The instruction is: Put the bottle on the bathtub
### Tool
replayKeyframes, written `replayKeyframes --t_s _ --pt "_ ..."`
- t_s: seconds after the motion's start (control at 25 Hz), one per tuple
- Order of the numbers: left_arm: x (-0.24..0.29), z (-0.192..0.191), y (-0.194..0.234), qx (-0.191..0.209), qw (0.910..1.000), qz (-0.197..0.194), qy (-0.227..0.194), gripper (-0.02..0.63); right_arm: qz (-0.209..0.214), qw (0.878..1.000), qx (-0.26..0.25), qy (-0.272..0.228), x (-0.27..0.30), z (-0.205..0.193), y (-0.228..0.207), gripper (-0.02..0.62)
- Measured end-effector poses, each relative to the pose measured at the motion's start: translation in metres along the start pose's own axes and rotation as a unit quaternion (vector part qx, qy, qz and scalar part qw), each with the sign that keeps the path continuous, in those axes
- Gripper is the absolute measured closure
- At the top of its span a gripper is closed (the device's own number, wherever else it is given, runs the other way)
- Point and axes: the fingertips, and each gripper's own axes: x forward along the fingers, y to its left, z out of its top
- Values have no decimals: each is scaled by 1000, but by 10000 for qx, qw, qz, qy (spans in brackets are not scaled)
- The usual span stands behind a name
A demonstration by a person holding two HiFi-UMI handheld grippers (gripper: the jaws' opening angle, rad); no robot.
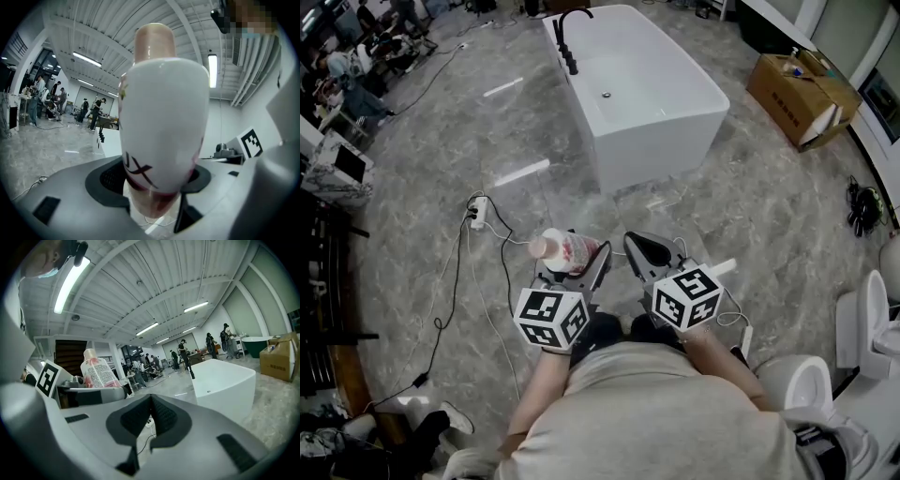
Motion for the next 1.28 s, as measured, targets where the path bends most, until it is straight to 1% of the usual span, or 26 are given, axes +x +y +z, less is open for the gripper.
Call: replayKeyframes --t_s 0.24,0.44,0.68,0.88,1.12,1.28 --pt "16 -12 -1 -126 9998 3 148 311 31 9999 76 88 8 -4 -20 597" --pt "43 -5 27 -159 9996 -1 234 311 7 9997 232 99 39 4 -41 597" --pt "98 17 85 -94 9995 -147 275 311 -113 9994 323 6 110 26 -73 597" --pt "152 50 143 -83 9989 -335 330 311 -261 9992 286 -55 183 59 -103 597" --pt "207 87 211 56 9973 -584 450 311 -611 9966 468 -280 259 95 -138 597" --pt "233 101 240 138 9961 -716 487 311 -861 9943 520 -354 285 106 -156 597"
